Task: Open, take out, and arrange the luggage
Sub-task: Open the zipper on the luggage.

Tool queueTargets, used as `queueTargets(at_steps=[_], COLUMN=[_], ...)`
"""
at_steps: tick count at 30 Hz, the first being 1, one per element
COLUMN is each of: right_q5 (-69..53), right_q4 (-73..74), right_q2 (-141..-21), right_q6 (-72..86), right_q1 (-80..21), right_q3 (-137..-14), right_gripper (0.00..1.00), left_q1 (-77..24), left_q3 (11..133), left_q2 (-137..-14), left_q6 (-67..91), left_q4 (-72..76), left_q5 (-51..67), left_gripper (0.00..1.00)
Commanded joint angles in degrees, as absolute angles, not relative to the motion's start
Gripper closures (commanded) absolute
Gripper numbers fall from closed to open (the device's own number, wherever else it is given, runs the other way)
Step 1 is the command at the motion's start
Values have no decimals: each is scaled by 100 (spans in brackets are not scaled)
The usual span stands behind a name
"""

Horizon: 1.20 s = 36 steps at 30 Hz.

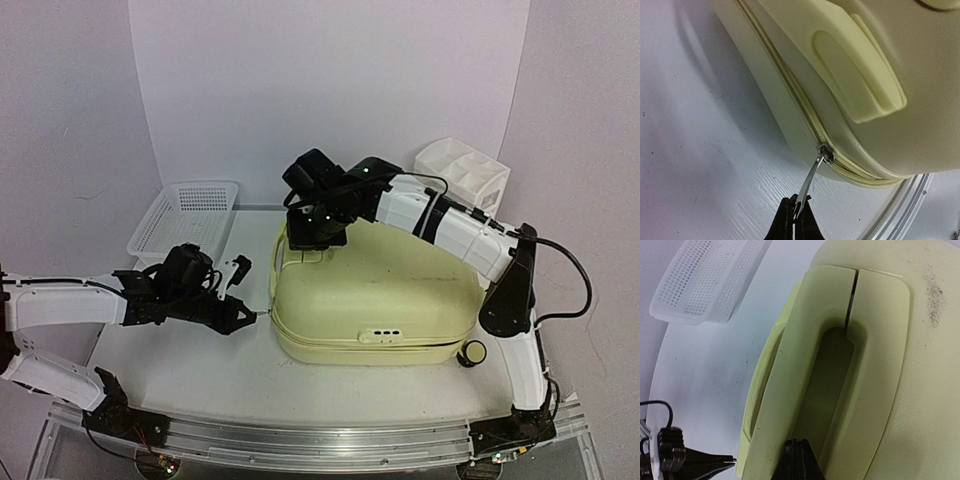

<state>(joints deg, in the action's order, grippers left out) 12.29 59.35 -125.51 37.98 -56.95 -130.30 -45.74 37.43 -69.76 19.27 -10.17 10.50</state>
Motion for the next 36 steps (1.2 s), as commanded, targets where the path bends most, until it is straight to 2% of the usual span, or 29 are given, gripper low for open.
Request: queueTargets(at_steps=[1, 8, 25, 30, 36], right_q5=[511, 63, -976, -297, 900], right_q4=[7901, 7657, 7084, 7079, 7013], right_q2=[-12832, -12592, -11810, -11407, -10651], right_q6=[3336, 2958, 2119, 2293, 2608], right_q1=[-5708, -5758, -6033, -6042, -6004], right_q3=[-12472, -12186, -11242, -11146, -10879], right_gripper=[100, 100, 100, 100, 96], left_q1=[-3485, -2537, -2030, -2030, -2048], left_q3=[4259, 5183, 7809, 8208, 7623], left_q2=[-7499, -8635, -10634, -10955, -10434], left_q6=[1807, 1492, 1143, 1033, 701], left_q4=[-858, -699, -746, -755, -737], left_q5=[905, 2166, 2748, 2980, 2899], left_gripper=[100, 100, 100, 100, 100])
